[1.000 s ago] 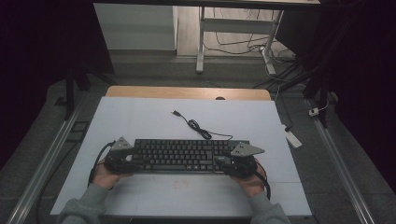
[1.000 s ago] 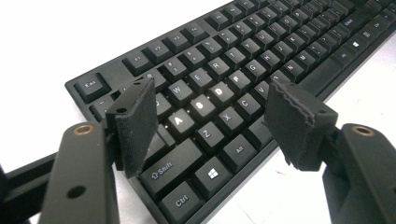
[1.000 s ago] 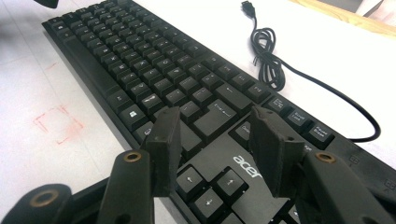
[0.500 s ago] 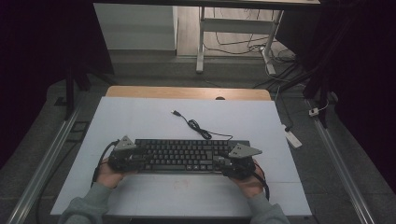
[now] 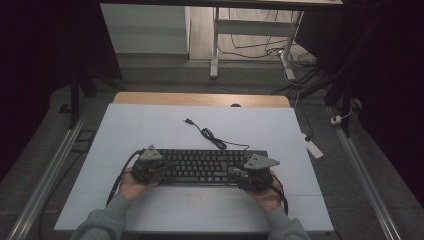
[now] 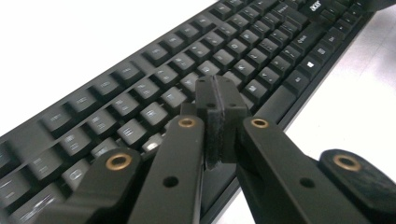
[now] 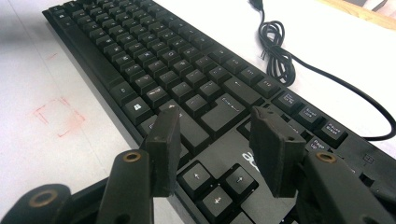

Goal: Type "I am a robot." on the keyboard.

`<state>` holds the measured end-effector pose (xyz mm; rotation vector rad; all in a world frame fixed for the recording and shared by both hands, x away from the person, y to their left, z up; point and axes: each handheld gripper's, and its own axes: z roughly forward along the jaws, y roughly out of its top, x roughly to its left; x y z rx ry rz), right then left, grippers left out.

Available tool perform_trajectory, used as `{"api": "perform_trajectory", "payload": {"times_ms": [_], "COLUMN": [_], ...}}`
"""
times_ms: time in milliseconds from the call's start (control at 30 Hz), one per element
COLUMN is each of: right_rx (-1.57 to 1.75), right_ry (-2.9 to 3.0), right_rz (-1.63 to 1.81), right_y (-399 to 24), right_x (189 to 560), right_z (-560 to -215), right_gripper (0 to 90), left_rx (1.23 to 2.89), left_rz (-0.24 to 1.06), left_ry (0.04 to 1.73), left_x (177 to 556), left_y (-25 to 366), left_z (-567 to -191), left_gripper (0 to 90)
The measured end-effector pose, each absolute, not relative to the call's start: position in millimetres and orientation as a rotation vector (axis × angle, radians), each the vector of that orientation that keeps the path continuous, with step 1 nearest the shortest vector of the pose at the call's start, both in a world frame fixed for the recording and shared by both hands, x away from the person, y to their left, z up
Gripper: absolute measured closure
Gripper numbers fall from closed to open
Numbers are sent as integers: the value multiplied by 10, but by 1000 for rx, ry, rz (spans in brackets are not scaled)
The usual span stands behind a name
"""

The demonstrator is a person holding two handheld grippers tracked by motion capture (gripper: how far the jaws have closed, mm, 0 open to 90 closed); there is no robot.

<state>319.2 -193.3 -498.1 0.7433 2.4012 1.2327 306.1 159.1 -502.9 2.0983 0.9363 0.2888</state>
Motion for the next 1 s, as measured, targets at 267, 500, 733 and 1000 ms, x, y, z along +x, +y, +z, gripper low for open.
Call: {"api": "perform_trajectory", "payload": {"times_ms": [267,500,733,1000], "right_rx": [743,742,756,755], "right_ry": [2403,2402,2394,2392], "right_rz": [1227,1231,1225,1231], "right_y": [-1933,-1935,-1954,-1961], "right_x": [3192,3197,3198,3198], "right_z": [-4985,-4990,-4975,-4969], "right_gripper": [534,533,532,531], "left_rx": [2144,2193,2213,2215], "left_rz": [278,287,294,305], "left_ry": [924,925,928,926], "left_x": [3102,3127,3124,3120], "left_y": [1421,1348,1336,1339], "left_z": [-5115,-5190,-5208,-5215], "left_gripper": [889,889,889,890]}}
